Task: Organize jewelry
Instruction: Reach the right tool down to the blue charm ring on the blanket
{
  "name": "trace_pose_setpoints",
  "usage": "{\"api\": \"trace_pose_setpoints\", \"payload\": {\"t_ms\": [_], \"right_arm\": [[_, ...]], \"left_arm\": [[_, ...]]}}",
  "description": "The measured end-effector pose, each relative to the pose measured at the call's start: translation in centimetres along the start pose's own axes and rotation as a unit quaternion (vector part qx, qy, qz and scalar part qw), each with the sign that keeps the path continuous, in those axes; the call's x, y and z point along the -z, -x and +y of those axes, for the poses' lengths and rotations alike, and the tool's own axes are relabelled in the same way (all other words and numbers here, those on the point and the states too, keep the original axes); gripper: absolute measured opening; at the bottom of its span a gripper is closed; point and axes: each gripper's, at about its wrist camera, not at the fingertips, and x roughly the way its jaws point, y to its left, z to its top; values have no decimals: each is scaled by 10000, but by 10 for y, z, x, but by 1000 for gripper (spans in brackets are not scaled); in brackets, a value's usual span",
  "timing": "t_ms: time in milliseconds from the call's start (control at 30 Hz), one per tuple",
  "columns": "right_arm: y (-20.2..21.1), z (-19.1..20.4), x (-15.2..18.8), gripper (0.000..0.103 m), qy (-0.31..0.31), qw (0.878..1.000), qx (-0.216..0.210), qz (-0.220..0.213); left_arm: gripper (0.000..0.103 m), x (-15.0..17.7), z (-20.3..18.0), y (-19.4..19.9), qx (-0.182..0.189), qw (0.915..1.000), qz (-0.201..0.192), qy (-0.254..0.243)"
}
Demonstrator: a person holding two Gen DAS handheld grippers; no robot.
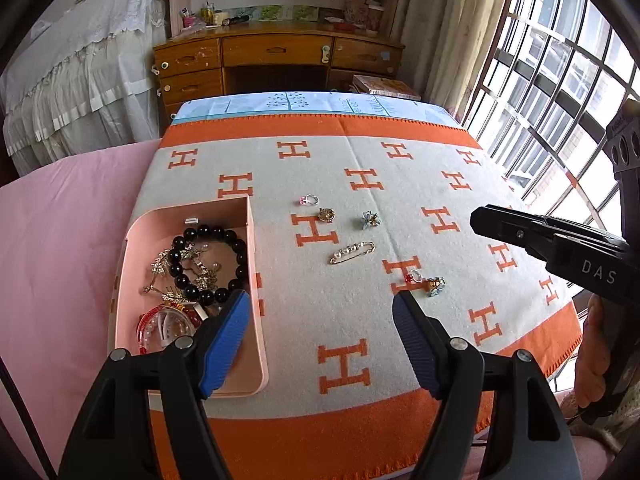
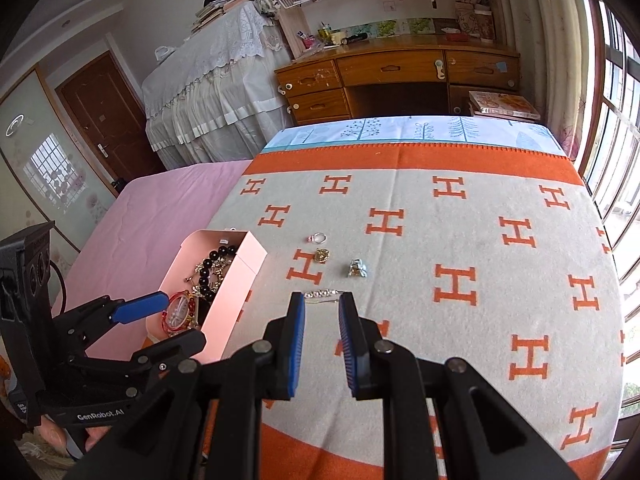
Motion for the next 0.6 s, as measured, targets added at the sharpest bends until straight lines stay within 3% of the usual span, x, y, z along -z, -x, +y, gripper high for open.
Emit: {"api": "trace_pose_setpoints", "payload": {"t_ms": [600], "right_arm": [[-18,-54,21,18,-284,9987,370,202]], "left_arm": [[75,-8,-7,-38,-73,9992,383,-82]]}}
